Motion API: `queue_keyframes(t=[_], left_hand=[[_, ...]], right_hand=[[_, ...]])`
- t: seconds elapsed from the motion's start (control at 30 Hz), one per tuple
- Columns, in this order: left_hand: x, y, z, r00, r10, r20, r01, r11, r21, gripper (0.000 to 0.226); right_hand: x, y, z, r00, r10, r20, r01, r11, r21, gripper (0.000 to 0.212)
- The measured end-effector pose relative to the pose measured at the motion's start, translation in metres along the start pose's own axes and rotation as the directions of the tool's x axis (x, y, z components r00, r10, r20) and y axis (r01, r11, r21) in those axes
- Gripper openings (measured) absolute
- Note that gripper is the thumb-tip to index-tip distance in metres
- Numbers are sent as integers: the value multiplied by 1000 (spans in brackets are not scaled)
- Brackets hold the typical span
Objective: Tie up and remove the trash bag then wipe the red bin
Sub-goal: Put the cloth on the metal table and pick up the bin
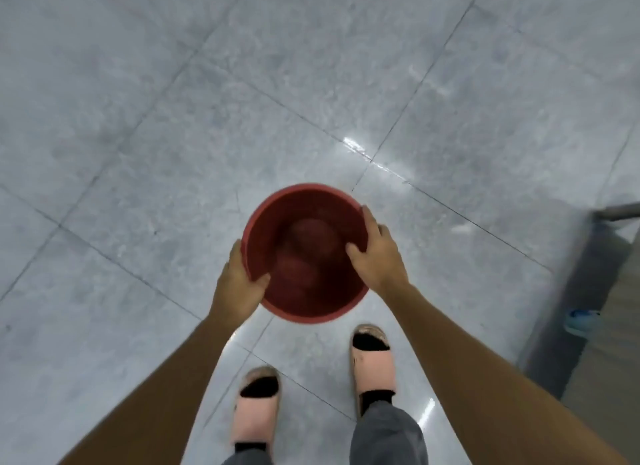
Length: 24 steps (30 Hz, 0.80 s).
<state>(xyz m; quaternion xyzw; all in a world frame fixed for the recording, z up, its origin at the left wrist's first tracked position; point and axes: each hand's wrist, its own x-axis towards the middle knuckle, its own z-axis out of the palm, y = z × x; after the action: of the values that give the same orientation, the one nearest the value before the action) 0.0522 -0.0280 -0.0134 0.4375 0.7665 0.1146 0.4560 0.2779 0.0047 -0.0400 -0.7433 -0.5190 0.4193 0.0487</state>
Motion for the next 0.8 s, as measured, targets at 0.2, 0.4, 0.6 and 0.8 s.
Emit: queue_keyframes(t=[0.2, 0.4, 0.6, 0.8], left_hand=[[-47, 21, -7, 971, 117, 208, -148, 979, 140, 70], [-103, 33, 6, 875, 219, 432, -357, 895, 269, 64], [-188, 15, 54, 789, 267, 554, -491, 815, 306, 57], [-320, -36, 107, 719, 273, 640, -571, 756, 320, 58]], right_hand=[[-95, 32, -13, 971, 206, -122, -186, 970, 155, 75], [-205, 70, -3, 879, 429, -208, -331, 863, 382, 72], [-315, 130, 28, 792, 569, -222, -381, 745, 547, 72], [-465, 199, 59, 714, 667, -215, -354, 608, 711, 74]])
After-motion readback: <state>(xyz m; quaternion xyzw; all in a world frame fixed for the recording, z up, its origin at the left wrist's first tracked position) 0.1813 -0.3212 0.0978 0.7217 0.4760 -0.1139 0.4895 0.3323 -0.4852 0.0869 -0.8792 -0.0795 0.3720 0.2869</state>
